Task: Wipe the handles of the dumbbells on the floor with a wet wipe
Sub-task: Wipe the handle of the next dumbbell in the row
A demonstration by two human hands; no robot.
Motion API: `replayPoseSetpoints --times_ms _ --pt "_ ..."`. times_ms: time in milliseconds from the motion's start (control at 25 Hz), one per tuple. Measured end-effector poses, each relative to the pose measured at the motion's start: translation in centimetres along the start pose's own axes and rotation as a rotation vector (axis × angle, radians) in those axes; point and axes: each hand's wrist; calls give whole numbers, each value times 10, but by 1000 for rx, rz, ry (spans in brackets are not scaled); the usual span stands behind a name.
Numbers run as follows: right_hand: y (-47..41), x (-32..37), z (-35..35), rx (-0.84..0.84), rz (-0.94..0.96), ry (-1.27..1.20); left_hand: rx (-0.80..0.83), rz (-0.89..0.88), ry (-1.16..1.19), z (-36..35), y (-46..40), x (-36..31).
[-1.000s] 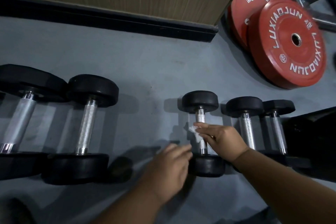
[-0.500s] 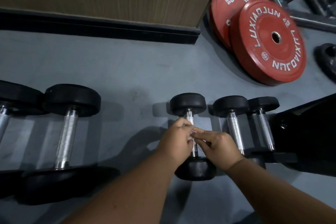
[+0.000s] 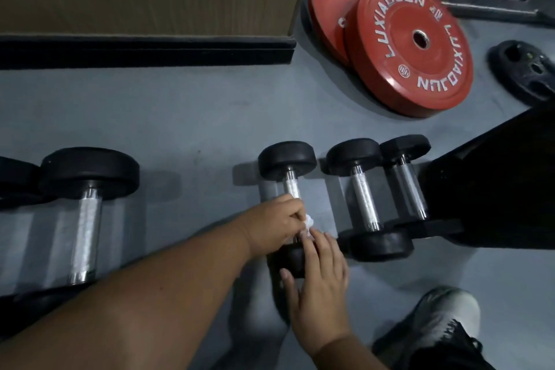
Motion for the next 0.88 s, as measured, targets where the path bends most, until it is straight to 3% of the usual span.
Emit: replayPoseSetpoints --times_ms 120,400,520,680,880 --pt "1 2 -6 -1 18 84 -86 -80 -19 11 -3 12" --pt "-2 -6 -1 11 91 71 -196 66 -4 12 -22 24" --pt "-7 -15 5 33 191 69 -210 -30 9 8 -14 24" --pt "-8 -14 2 0 182 89 -120 -243 22 0 3 9" --pt "-4 -6 -8 -34 200 111 -93 -259 43 4 6 15"
Point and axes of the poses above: each hand's wrist, its own y-axis away from the middle knuckle, its own z-axis out of the back of the hand, x = y × z, and after that the axes turned 9 degrees about -y, right-handed
